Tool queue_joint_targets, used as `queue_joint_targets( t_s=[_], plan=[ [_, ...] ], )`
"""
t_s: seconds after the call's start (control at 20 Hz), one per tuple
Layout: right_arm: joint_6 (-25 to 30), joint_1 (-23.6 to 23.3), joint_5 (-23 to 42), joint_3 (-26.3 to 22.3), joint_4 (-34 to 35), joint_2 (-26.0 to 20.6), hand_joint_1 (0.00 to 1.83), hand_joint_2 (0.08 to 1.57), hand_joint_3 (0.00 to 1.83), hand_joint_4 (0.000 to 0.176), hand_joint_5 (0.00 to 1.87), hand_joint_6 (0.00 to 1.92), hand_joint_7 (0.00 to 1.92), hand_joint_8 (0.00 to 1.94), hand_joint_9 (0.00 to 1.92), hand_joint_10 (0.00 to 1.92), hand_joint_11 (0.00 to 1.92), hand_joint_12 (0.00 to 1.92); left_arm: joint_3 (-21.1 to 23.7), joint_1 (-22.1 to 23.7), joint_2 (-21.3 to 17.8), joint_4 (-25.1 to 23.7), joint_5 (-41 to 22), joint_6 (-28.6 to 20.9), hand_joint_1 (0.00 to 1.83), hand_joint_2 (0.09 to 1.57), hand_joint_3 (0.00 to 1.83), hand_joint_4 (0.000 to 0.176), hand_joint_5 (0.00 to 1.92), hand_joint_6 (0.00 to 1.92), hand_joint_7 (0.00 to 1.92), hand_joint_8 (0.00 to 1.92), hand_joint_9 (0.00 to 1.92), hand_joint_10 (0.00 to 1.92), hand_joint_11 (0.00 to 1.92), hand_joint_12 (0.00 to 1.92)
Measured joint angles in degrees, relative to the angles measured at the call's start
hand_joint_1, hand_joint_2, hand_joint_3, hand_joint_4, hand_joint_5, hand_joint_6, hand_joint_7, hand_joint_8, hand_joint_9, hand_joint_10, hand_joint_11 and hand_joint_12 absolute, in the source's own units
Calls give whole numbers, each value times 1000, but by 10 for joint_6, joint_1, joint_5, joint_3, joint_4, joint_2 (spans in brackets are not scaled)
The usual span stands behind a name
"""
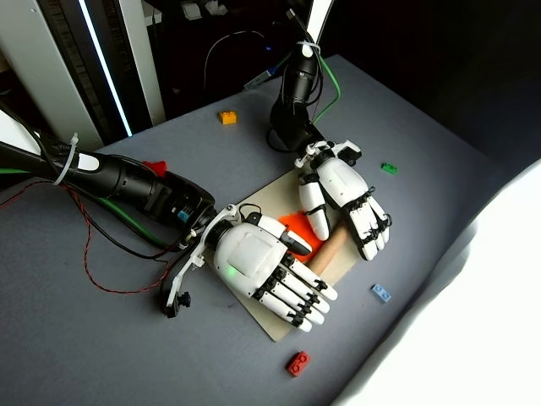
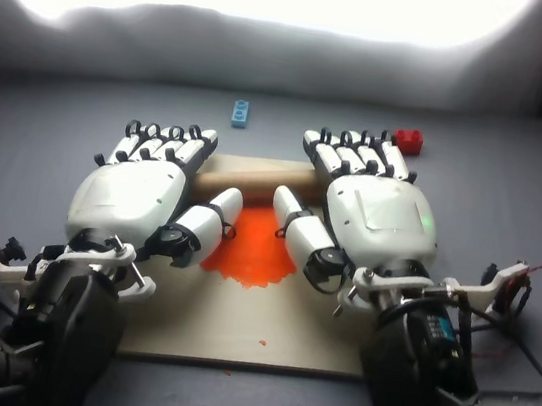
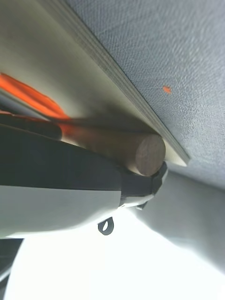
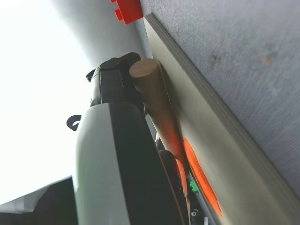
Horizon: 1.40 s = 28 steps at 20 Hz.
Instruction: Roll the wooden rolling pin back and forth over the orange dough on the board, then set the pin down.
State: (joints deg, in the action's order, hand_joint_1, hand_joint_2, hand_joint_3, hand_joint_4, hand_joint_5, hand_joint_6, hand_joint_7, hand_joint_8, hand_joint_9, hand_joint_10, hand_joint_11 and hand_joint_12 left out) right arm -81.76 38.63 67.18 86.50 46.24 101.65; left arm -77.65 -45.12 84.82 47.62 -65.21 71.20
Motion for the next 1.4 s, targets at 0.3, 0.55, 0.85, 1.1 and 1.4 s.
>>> queue_joint_targets(
  t_s=[0.3, 0.55, 0.85, 1.1, 1.4],
  plan=[
    [-8, 5, 15, -19, -2, -3, 0, 1454, 0, 0, 333, 48, 387, 10, 300, 32, 0, 688, 25, -16, -8, -6, -24, -6, 0, 1480, 0, 0, 170, 7, 243, 3, 212, 2, 0, 246],
    [-21, 5, 20, -23, 12, -3, 0, 1456, 0, 0, 326, 37, 331, 6, 275, 17, 0, 674, 42, -23, -12, -13, -36, -3, 0, 1494, 4, 0, 200, 7, 270, 2, 198, 3, 0, 299],
    [-22, 10, 24, -30, 20, -7, 0, 1465, 1, 0, 300, 16, 315, 3, 249, 2, 0, 597, 57, -30, -18, -17, -45, 7, 0, 1495, 1, 0, 239, 4, 281, 1, 231, 6, 0, 451],
    [-26, 10, 26, -50, 25, -17, 0, 1449, 0, 0, 320, 20, 333, 7, 267, 9, 0, 554, 71, -37, -22, -22, -57, 9, 0, 1483, 0, 0, 214, 1, 241, 1, 193, 4, 0, 274],
    [-41, 18, 36, -80, 27, -30, 0, 1448, 0, 0, 332, 20, 335, 2, 273, 8, 0, 566, 85, -48, -23, -26, -77, 9, 0, 1486, 0, 0, 222, 4, 247, 0, 184, 6, 0, 307]
  ],
)
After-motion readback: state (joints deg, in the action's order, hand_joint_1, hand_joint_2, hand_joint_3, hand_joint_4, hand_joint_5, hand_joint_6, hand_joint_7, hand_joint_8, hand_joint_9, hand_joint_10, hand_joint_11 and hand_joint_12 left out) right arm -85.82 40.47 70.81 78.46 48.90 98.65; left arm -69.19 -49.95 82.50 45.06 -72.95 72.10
